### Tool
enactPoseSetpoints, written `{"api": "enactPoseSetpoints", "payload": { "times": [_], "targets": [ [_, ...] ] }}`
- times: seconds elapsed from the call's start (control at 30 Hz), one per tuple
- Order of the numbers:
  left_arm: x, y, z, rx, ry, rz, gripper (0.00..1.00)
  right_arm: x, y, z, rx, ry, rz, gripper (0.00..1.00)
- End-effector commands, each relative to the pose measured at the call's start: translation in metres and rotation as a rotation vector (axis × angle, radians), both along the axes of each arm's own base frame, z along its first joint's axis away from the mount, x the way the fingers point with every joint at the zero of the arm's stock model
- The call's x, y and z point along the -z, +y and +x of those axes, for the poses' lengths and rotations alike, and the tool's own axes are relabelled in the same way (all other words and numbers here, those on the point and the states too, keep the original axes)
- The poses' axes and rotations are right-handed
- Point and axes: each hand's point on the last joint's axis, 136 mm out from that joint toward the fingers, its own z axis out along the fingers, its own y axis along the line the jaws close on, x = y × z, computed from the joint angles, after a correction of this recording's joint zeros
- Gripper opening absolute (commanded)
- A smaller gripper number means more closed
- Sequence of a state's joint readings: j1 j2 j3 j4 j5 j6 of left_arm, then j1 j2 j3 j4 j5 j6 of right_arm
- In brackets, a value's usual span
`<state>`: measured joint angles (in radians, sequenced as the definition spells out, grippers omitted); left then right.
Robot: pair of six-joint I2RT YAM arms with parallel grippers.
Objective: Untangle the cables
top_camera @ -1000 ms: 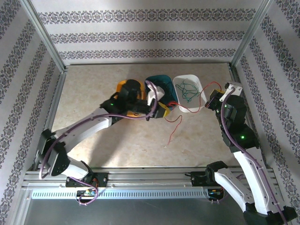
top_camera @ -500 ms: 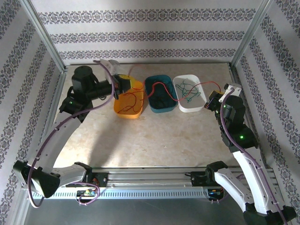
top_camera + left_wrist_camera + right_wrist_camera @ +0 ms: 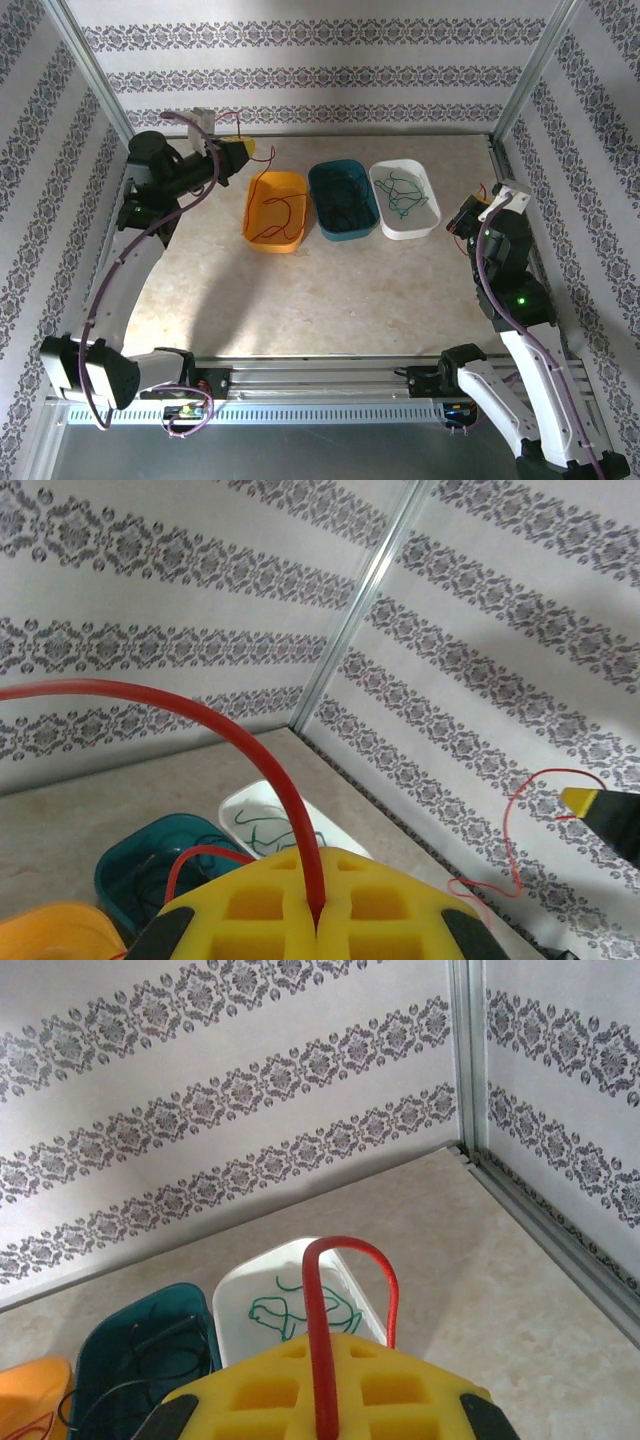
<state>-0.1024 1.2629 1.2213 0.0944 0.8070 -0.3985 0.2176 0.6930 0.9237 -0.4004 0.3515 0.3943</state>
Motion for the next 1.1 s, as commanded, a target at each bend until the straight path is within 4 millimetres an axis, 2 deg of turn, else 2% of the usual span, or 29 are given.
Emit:
{"api": "enactPoseSetpoints", "payload": {
  "times": [0.0,0.13,0.2,0.27,0.47,0.6,0.7,0.77,0.83,0.97,1.03,1.07],
  "targets": [
    [0.014,0.005,0.023,-0.044,-0.018,0.002,0.0,0.002,0.002,0.002,-0.01,-0.008,0.012,0.0],
    [0.044,0.003,0.048,-0.053,0.012,-0.001,0.0,0.002,0.004,0.003,-0.023,-0.006,0.013,0.0],
    [0.064,0.0,0.058,-0.058,0.051,0.002,0.0,0.001,0.004,0.002,-0.026,-0.008,0.017,0.0],
    [0.093,-0.001,0.065,-0.065,0.109,0.015,0.0,0.0,0.005,0.002,-0.029,-0.01,0.018,0.0],
    [0.185,-0.009,0.06,-0.033,0.328,0.062,0.0,0.001,0.005,0.001,-0.033,-0.011,0.016,0.0],
    [0.233,-0.022,0.048,0.012,0.456,0.115,0.0,0.003,0.007,0.004,-0.041,-0.006,0.029,0.0],
    [0.246,-0.026,0.044,0.028,0.486,0.132,0.08,0.002,0.01,0.004,-0.052,-0.008,0.037,0.0],
    [0.249,-0.026,0.043,0.032,0.498,0.136,0.22,0.003,0.01,0.004,-0.055,-0.005,0.035,0.0],
    [0.25,-0.027,0.043,0.039,0.512,0.143,0.41,0.003,0.01,0.003,-0.055,-0.005,0.035,0.0],
    [0.232,-0.035,0.04,0.079,0.481,0.129,0.51,0.004,0.011,0.002,-0.062,-0.004,0.035,0.0],
    [0.224,-0.042,0.038,0.102,0.471,0.145,0.63,0.005,0.011,0.003,-0.065,0.0,0.035,0.0],
    [0.224,-0.044,0.038,0.1,0.47,0.165,0.66,0.005,0.012,0.003,-0.068,0.0,0.036,0.0]
  ]
}}
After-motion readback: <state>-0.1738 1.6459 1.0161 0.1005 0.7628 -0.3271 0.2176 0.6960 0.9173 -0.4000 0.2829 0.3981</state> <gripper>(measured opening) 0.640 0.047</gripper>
